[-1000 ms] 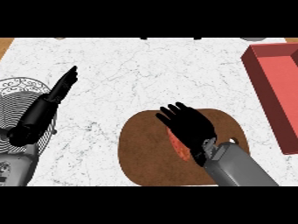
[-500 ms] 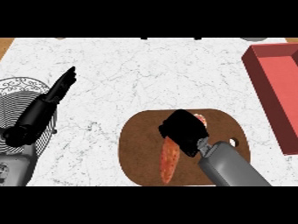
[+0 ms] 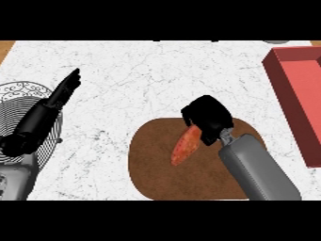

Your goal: Pick the sweet potato from the cutting board and place it in the cardboard box

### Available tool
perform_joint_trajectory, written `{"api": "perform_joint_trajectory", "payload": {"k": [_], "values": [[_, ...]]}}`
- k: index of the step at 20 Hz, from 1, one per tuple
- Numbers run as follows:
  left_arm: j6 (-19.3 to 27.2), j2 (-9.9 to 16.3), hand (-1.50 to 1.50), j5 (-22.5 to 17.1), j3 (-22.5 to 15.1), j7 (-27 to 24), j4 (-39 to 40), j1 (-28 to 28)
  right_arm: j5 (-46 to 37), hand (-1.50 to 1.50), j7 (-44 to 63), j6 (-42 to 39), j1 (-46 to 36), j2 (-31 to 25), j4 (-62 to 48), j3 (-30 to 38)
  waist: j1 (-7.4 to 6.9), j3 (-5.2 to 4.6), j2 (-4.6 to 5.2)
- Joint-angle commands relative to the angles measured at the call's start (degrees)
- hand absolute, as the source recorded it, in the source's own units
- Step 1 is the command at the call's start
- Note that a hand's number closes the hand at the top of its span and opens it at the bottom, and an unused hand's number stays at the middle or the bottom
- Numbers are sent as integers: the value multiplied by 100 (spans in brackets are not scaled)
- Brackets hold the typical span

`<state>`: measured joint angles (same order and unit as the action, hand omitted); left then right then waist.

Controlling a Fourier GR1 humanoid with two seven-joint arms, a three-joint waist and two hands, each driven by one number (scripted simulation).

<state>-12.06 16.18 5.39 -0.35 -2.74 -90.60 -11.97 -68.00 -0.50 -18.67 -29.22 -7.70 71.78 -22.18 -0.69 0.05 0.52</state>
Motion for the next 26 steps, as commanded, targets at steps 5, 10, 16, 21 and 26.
{"api": "perform_joint_trajectory", "payload": {"k": [5, 10, 16, 21, 26], "values": [[-14, -115, 0, 21, -130, 57, -6, -187, 328, 150, 2247, 752, -1429, 197, -1291, 2480, -277, 3, 109], [-26, -96, 0, 87, -107, -39, 124, -268, -299, 150, 2189, 1961, -2320, -239, -2519, 2535, -250, -2, 71], [-108, -84, 0, -41, -27, 311, -45, -387, -604, 150, 2943, 2450, -3374, -254, -3063, 2715, -167, -3, -1], [-15, -87, 0, 167, -47, -169, 248, -129, -625, 150, 3772, 3350, -3472, -711, -2941, 3320, -75, -5, 5], [-35, -96, 0, 127, -10, -36, 80, -119, -744, 150, 4351, 3591, -3768, -1202, -3221, 3662, -65, -5, -17]]}}
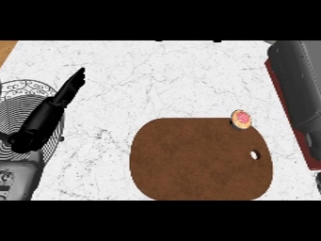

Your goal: Pick the sweet potato from the cutting board and place it in the cardboard box

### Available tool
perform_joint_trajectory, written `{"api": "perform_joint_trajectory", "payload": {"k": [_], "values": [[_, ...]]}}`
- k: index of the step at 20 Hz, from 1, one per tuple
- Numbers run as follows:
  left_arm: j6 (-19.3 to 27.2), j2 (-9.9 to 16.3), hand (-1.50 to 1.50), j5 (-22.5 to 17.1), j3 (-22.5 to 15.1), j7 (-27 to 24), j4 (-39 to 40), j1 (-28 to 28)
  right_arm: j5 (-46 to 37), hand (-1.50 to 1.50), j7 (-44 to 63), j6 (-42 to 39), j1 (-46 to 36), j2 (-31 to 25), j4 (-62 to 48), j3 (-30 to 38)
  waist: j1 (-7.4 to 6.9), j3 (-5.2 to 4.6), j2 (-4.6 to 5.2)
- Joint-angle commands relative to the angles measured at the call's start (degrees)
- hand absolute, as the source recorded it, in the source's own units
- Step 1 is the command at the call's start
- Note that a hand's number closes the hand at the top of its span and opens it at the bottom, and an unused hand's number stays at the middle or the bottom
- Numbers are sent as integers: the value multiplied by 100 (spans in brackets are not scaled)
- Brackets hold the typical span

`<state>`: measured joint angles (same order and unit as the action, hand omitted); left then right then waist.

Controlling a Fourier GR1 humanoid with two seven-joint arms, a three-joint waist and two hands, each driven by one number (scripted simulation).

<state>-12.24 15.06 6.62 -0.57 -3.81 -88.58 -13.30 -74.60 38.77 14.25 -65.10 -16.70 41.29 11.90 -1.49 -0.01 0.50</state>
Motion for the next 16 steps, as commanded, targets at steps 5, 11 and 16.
{"api": "perform_joint_trajectory", "payload": {"k": [5, 11, 16], "values": [[65, -78, 0, 155, -17, -211, 142, 142, 249, 150, 10, 497, 2, -996, -418, 673, 80, 2, -23], [-169, 42, 0, -90, 168, 16, -2, 5, 296, 150, -602, 146, 235, -1618, -1287, 755, 42, 5, -12], [62, -110, 0, 49, 141, -32, 0, 37, 858, 150, -843, -949, 481, -2011, -1774, 1209, 101, 6, -25]]}}
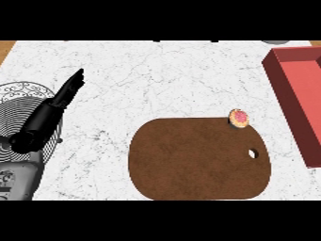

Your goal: Pick the sweet potato from the cutting board and place it in the cardboard box

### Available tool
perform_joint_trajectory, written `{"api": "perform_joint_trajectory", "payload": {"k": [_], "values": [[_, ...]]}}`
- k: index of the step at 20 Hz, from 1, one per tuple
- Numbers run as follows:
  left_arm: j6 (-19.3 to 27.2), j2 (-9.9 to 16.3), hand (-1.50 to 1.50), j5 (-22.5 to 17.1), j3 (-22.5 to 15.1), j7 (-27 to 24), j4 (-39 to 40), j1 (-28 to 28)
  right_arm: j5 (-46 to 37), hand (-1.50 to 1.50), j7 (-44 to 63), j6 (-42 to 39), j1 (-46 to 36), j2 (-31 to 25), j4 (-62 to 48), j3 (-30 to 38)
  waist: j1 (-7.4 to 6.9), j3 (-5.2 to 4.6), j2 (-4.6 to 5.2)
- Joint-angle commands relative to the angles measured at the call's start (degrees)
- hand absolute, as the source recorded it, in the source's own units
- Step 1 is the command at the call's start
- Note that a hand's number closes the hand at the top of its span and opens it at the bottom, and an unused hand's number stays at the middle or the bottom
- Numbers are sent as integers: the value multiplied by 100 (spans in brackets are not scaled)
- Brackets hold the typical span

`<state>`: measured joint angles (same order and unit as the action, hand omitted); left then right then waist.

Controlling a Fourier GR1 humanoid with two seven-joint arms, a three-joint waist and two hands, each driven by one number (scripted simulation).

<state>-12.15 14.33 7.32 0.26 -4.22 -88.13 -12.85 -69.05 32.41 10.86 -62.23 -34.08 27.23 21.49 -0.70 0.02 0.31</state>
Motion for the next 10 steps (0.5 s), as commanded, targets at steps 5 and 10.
{"api": "perform_joint_trajectory", "payload": {"k": [5, 10], "values": [[-121, 93, 0, -41, 129, -144, 68, 99, 644, 150, -860, -1009, 589, -488, -635, 440, 13, 3, -2], [15, -125, 0, 79, -45, 72, -130, -45, 744, 150, -849, -1925, 627, -849, -1048, 486, -8, 3, -3]]}}
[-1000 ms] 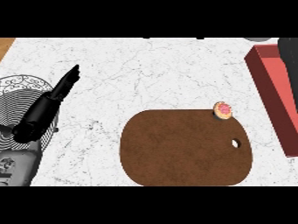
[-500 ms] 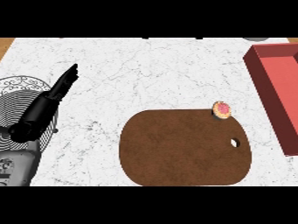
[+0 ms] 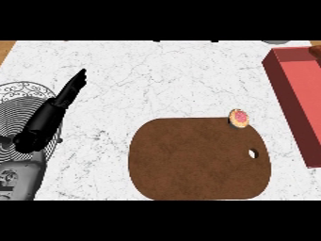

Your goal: Pick the sweet potato from the cutting board and place it in the cardboard box

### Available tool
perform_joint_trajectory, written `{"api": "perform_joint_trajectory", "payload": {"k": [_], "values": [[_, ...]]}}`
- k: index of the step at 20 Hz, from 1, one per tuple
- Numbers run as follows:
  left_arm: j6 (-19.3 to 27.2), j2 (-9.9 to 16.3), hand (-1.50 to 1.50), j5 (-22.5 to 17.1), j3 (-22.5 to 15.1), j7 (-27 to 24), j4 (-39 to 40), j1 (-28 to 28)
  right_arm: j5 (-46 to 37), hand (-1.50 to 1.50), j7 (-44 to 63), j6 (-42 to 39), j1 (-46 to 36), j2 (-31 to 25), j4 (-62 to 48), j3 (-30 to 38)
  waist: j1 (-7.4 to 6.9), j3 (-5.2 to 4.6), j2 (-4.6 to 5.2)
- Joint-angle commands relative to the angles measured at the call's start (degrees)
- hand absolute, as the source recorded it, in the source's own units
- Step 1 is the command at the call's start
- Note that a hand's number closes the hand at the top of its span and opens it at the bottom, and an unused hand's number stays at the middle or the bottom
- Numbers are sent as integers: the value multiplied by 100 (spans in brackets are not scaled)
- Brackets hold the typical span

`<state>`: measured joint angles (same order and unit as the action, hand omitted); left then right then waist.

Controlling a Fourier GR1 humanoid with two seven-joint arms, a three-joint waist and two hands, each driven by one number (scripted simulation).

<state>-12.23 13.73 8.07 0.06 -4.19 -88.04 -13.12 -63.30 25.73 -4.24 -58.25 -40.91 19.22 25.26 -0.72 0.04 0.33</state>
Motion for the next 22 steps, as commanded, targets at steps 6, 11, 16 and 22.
{"api": "perform_joint_trajectory", "payload": {"k": [6, 11, 16, 22], "values": [[-220, 174, 0, -174, 261, -101, -20, 86, 620, -150, -1259, -676, 259, -26, 72, 230, 2, -1, -15], [-68, 77, 0, -8, 127, 132, -147, 75, 1498, -150, -2212, 433, 167, -138, 637, 1127, 82, 16, -38], [-134, 39, 0, -79, 97, 49, -190, 189, 2924, -150, -2328, 1368, 7, 97, 852, 2646, 85, 25, -34], [-12, -47, 0, 99, 35, 150, -74, -30, 3699, -150, -2905, 1729, 758, 46, 946, 3366, 91, 6, -12]]}}
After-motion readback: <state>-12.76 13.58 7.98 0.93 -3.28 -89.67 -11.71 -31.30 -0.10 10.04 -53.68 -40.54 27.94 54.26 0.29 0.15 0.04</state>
